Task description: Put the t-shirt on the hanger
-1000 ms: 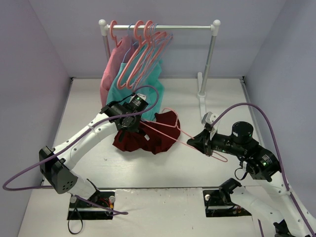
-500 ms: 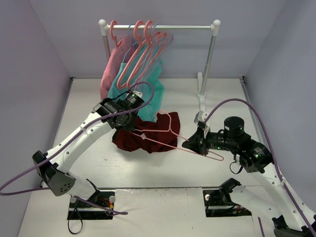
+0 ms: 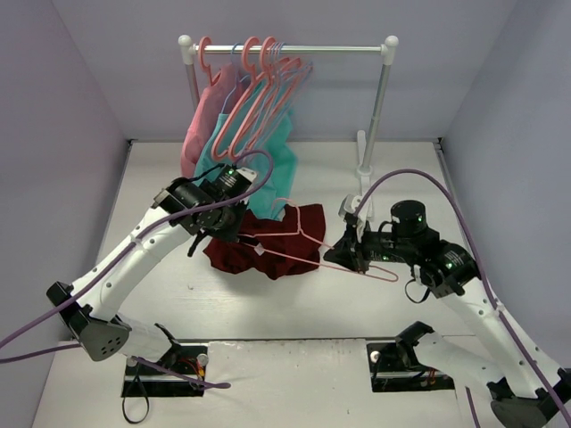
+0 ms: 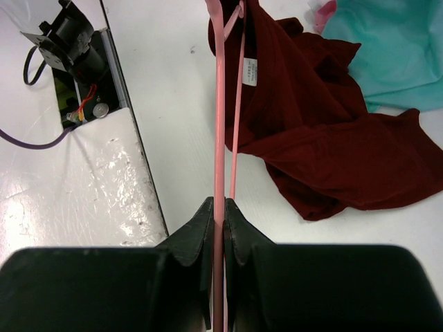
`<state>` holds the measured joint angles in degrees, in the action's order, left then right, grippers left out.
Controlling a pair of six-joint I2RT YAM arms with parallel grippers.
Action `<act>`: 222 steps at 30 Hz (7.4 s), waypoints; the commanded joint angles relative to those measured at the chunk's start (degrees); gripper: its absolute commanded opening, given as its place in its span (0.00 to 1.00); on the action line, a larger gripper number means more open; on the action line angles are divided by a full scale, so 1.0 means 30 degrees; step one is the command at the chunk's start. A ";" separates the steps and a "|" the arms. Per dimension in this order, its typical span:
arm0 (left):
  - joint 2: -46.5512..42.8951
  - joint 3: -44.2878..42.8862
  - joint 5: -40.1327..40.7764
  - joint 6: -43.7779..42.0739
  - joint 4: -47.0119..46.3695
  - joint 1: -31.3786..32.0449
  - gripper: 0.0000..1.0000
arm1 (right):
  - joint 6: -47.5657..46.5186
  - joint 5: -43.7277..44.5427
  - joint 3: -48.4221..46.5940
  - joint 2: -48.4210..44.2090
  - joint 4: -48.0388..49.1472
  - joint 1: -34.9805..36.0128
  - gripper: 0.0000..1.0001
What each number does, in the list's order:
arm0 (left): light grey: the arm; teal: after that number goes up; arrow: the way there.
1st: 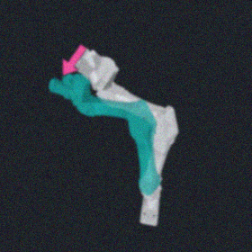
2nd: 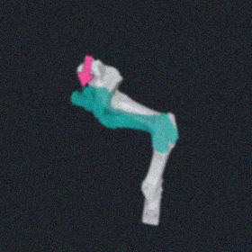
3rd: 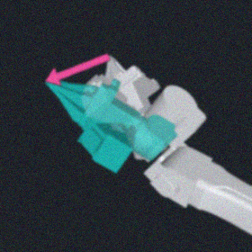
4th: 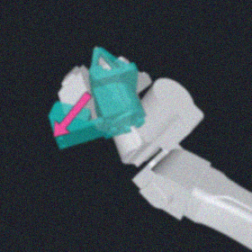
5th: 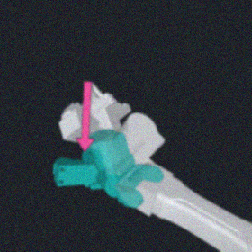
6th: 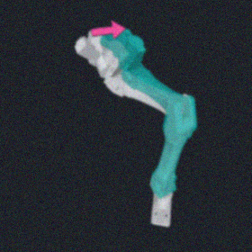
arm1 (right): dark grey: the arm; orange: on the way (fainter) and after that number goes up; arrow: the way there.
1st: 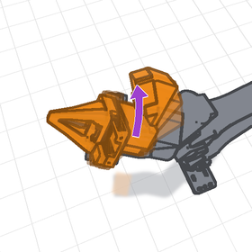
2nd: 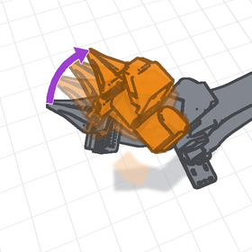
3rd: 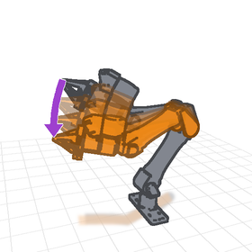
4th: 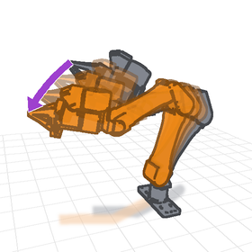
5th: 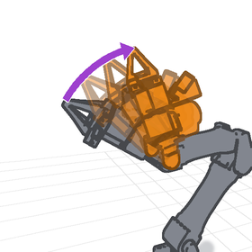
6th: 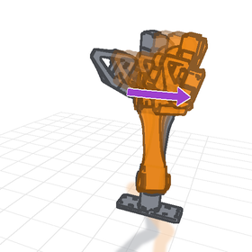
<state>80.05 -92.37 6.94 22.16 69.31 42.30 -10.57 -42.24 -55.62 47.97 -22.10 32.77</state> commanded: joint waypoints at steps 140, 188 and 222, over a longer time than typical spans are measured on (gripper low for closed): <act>-0.0403 -0.7376 -1.4620 -1.7811 -0.1306 -0.7396 0.55 | 0.7596 -1.0384 -0.6803 1.2956 2.0932 -0.0360 0.00; -0.8575 0.4802 -1.1893 -1.0873 -0.7779 -0.7392 0.00 | 1.8962 0.7485 0.2428 0.9965 1.7156 0.2344 0.63; -0.8923 0.4966 -1.1453 -1.0989 -0.7915 -0.7321 0.00 | 1.7450 0.6778 0.0787 1.2644 1.4259 0.4255 0.00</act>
<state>53.89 -76.05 -27.21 -10.35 50.24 20.18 44.70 -22.55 -50.39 87.95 21.11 45.63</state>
